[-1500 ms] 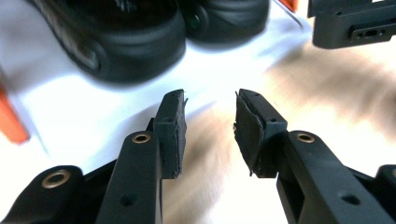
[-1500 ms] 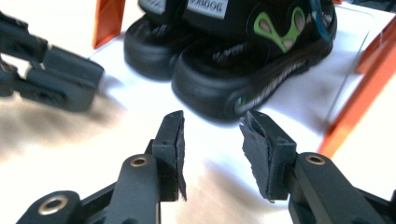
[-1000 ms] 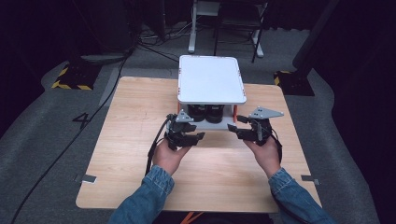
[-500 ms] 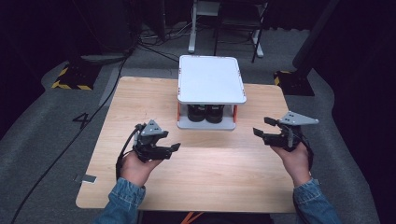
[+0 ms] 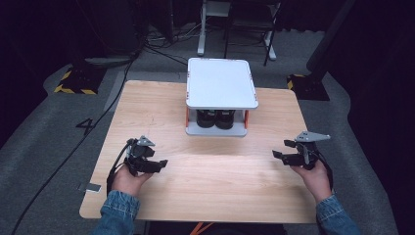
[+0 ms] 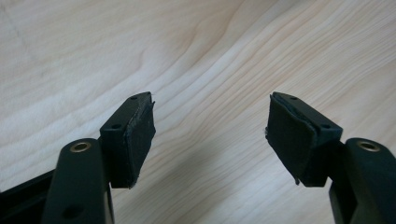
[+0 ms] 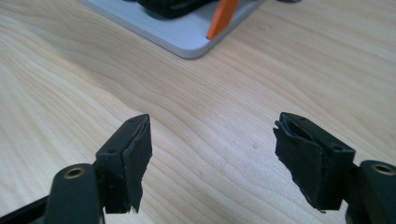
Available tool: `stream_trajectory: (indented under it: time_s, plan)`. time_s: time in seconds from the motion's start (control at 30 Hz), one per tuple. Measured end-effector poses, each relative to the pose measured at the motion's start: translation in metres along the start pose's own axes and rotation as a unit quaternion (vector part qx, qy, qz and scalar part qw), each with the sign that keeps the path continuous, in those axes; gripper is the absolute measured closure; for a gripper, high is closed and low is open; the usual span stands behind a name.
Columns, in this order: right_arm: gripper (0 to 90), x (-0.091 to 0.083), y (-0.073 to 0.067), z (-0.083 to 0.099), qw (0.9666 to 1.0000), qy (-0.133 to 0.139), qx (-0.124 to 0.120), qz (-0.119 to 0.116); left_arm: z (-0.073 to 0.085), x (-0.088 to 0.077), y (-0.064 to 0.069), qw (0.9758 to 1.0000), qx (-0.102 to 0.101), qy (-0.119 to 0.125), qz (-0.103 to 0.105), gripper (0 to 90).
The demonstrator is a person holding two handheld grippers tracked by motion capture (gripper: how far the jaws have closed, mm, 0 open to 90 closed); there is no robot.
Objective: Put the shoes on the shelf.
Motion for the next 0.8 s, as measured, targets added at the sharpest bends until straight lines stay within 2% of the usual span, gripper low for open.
stream_trajectory:
  time_s: [0.03, 0.1, 0.13, 0.23, 0.3, 0.33, 0.43, 0.47, 0.5, 0.53, 0.57, 0.6, 0.63, 0.8]
  plan:
    - [27.3, 0.004, 0.001, 0.003, 1.0, -0.002, 0.003, 0.002, 0.002, 0.002, -0.004, 0.9999, -0.002, -0.009, -0.009, 32.6]
    - [27.2, 0.01, 0.004, 0.009, 0.9999, -0.007, 0.009, 0.007, 0.005, 0.007, -0.012, 0.9989, 0.003, -0.026, -0.04, 32.5]
    - [27.1, 0.014, 0.005, 0.013, 0.9999, -0.009, 0.01, 0.01, 0.006, 0.008, -0.014, 0.9985, 0.006, -0.03, -0.046, 32.5]
    - [26.9, 0.022, 0.009, 0.021, 0.9996, -0.013, 0.02, 0.015, 0.008, 0.011, -0.024, 0.9984, -0.008, -0.029, -0.049, 32.4]
    - [26.6, 0.025, 0.01, 0.024, 0.9995, -0.015, 0.022, 0.017, 0.009, 0.014, -0.027, 0.9982, -0.01, -0.029, -0.052, 32.1]
    - [25.8, 0.031, 0.011, 0.029, 0.999, -0.026, 0.025, 0.028, 0.011, 0.017, -0.031, 0.9981, -0.005, -0.021, -0.059, 31.8]
    - [25.3, 0.036, 0.011, 0.032, 0.9986, -0.035, 0.022, 0.034, 0.015, 0.018, -0.037, 0.9994, -0.009, 0.017, -0.029, 31.7]
    - [25.1, 0.038, 0.011, 0.033, 0.9984, -0.039, 0.02, 0.036, 0.015, 0.019, -0.039, 0.9993, -0.013, 0.022, -0.027, 31.4]
    - [25.0, 0.04, 0.011, 0.034, 0.9982, -0.043, 0.017, 0.037, 0.016, 0.02, -0.04, 0.9991, -0.007, 0.03, -0.029, 30.4]
    - [23.9, 0.042, 0.011, 0.036, 0.9981, -0.048, 0.016, 0.036, 0.016, 0.022, -0.041, 0.9988, 0.006, 0.035, -0.034, 27.4]
    - [19.5, 0.045, 0.011, 0.038, 0.9981, -0.048, 0.022, 0.033, 0.016, 0.022, -0.041, 0.9988, 0.006, 0.035, -0.034, 23.8]
    - [19.5, 0.045, 0.011, 0.038, 0.9981, -0.048, 0.022, 0.033, 0.018, 0.025, -0.042, 0.9974, 0.039, 0.039, -0.047, 16.5]
    - [13.9, 0.05, 0.013, 0.04, 0.9987, -0.035, 0.025, 0.027, 0.02, 0.03, -0.042, 0.9964, 0.032, 0.063, -0.048, 13.7]
    - [12.8, 0.051, 0.014, 0.039, 0.9987, -0.037, 0.023, 0.027, 0.021, 0.029, -0.042, 0.9964, 0.029, 0.063, -0.049, 13.9]
Point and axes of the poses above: each handheld gripper's, and its own axes: x roughly forward along the jaws, z roughly out of its underside, y roughly to its right, the point moved 1 cm from there along x, roughly forward along the jaws, and after that the axes turned 10 degrees about -x, right-handed, at the moved point
